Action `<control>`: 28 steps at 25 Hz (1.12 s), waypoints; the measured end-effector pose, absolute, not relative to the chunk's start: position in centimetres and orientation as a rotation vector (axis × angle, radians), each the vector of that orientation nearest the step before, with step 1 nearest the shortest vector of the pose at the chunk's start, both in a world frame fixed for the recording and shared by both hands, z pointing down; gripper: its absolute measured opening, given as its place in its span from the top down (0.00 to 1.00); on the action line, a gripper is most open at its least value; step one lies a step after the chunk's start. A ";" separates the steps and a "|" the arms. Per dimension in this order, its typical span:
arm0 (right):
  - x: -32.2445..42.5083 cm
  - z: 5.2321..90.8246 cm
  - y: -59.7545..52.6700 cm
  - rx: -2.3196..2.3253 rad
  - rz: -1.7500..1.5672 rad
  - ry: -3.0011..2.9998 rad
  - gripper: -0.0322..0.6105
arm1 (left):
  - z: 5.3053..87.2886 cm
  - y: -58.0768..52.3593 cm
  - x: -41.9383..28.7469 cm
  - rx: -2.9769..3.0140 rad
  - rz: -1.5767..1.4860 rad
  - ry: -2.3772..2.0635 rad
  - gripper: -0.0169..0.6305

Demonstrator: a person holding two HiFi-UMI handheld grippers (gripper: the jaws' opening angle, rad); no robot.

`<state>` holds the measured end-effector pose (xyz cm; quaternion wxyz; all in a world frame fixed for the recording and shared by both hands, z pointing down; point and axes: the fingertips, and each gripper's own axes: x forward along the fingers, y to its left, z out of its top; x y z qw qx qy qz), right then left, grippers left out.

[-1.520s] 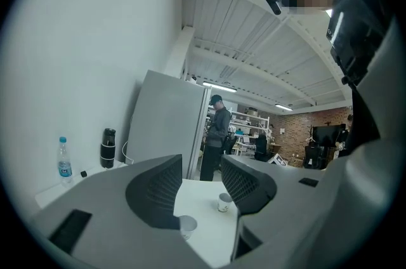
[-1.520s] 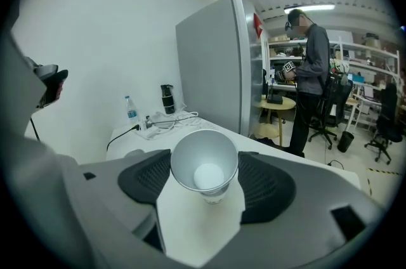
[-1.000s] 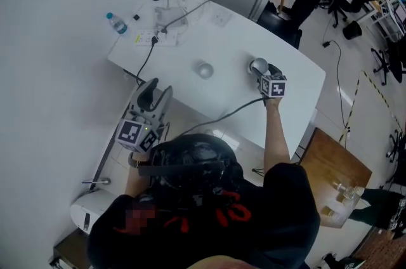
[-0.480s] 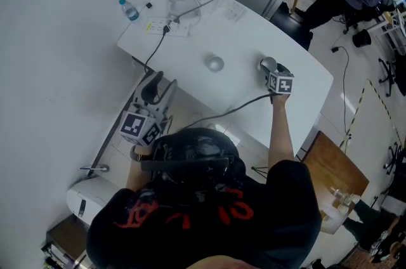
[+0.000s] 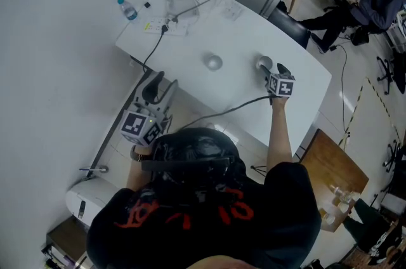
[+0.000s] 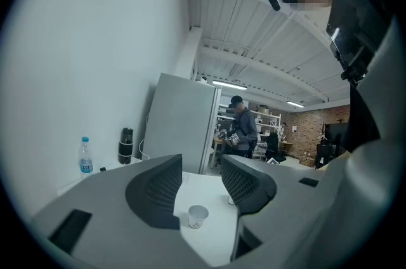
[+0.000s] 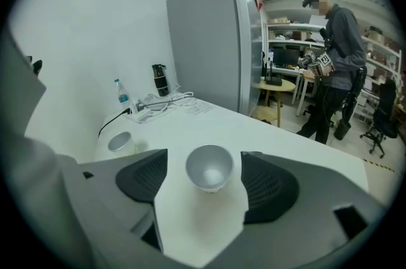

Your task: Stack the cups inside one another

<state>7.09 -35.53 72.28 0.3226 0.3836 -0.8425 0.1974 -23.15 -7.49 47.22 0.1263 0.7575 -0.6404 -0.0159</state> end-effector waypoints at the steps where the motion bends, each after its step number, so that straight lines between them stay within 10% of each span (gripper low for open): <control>1: 7.1 71.9 -35.3 1.010 0.514 -2.222 0.37 | 47.3 -7.5 -23.0 2.205 -0.043 -1.860 0.67; 28: 5.6 52.9 -25.6 1.122 0.121 -2.692 0.41 | 45.0 -9.1 -19.6 2.340 -0.110 -1.766 0.68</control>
